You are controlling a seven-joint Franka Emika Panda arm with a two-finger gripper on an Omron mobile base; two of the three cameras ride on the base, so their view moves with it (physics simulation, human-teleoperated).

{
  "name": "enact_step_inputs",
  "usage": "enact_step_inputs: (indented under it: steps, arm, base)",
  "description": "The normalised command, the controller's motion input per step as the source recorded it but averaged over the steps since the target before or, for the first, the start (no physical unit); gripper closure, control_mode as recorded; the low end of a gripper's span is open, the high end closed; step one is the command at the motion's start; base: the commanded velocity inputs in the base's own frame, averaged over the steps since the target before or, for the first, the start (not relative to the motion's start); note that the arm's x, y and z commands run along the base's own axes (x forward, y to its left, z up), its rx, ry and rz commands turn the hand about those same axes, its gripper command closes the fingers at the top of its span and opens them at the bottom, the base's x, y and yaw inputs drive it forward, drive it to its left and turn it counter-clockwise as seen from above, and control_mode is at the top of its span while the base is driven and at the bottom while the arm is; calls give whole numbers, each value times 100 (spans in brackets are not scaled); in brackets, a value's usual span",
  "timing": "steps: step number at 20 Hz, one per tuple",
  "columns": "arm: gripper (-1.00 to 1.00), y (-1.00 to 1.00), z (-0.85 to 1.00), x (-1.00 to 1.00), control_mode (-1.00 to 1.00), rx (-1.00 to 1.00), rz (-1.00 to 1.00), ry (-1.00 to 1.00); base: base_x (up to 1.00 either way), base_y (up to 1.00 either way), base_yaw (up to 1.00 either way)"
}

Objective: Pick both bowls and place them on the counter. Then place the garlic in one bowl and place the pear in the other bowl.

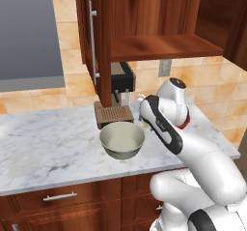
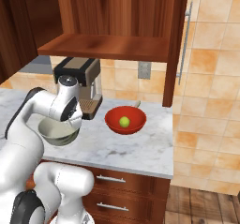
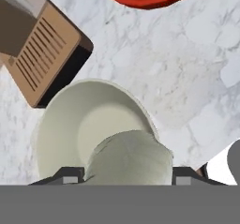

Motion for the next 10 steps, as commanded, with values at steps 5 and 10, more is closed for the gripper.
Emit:
enact_step_inputs:
  steps: [5,10]
  arm:
    - [100,41,-6,2,-100,0,1,0]
    - [100,26,-22,5,-100,0,0,8]
  base:
    - [0,0,0]
    - [0,0,0]
